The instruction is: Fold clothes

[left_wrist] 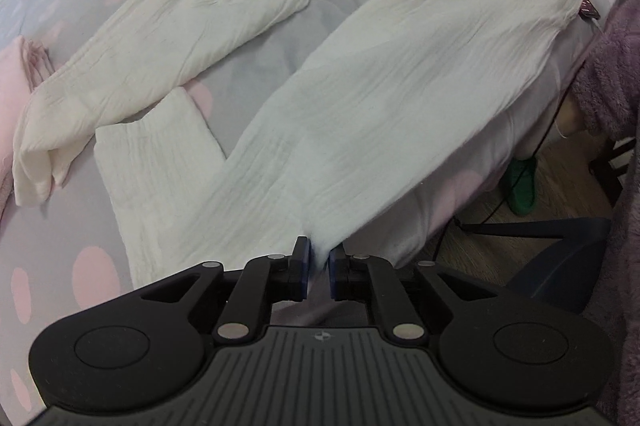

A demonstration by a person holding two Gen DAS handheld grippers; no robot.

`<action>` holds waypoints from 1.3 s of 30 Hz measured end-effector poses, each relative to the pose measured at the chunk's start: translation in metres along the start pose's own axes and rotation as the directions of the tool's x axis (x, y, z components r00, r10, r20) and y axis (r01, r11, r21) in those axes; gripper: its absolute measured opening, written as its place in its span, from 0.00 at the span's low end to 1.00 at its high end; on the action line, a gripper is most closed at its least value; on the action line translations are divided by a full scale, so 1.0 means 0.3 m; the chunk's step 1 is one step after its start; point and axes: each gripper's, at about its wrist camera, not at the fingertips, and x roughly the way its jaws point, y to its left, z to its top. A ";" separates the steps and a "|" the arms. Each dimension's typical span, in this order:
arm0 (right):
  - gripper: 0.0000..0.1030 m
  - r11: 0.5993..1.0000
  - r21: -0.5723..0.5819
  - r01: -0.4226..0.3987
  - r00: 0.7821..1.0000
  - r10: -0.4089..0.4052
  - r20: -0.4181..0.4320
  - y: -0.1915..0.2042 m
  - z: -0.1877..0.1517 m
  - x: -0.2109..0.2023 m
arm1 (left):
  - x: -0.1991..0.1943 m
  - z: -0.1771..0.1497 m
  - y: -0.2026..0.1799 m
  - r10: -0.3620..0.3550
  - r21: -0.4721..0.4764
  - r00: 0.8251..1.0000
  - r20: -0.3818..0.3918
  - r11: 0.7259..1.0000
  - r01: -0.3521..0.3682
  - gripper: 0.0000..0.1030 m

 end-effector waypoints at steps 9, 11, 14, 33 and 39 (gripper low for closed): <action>0.51 0.991 0.130 0.013 1.000 -0.011 -0.011 -0.099 0.017 -0.085 | -0.160 -0.033 0.094 -0.061 -0.117 0.991 0.115 0.990 0.074 0.41; 0.51 0.984 0.175 0.032 0.998 -0.040 0.038 -0.122 0.042 -0.122 | -0.179 -0.034 0.145 -0.032 -0.170 0.990 0.137 0.984 0.055 0.41; 0.51 0.971 0.234 0.045 0.991 -0.072 0.110 -0.137 0.107 -0.163 | -0.184 -0.020 0.233 0.024 -0.262 0.988 0.153 0.965 0.017 0.41; 0.53 0.796 0.583 -0.161 0.887 -0.143 0.439 -0.070 0.488 -0.184 | 0.142 -0.010 0.595 0.119 -0.600 0.976 0.182 0.800 0.015 0.45; 0.53 0.793 0.588 -0.163 0.907 -0.114 0.406 -0.050 0.507 -0.116 | 0.161 -0.009 0.569 0.094 -0.582 0.972 0.216 0.812 0.051 0.06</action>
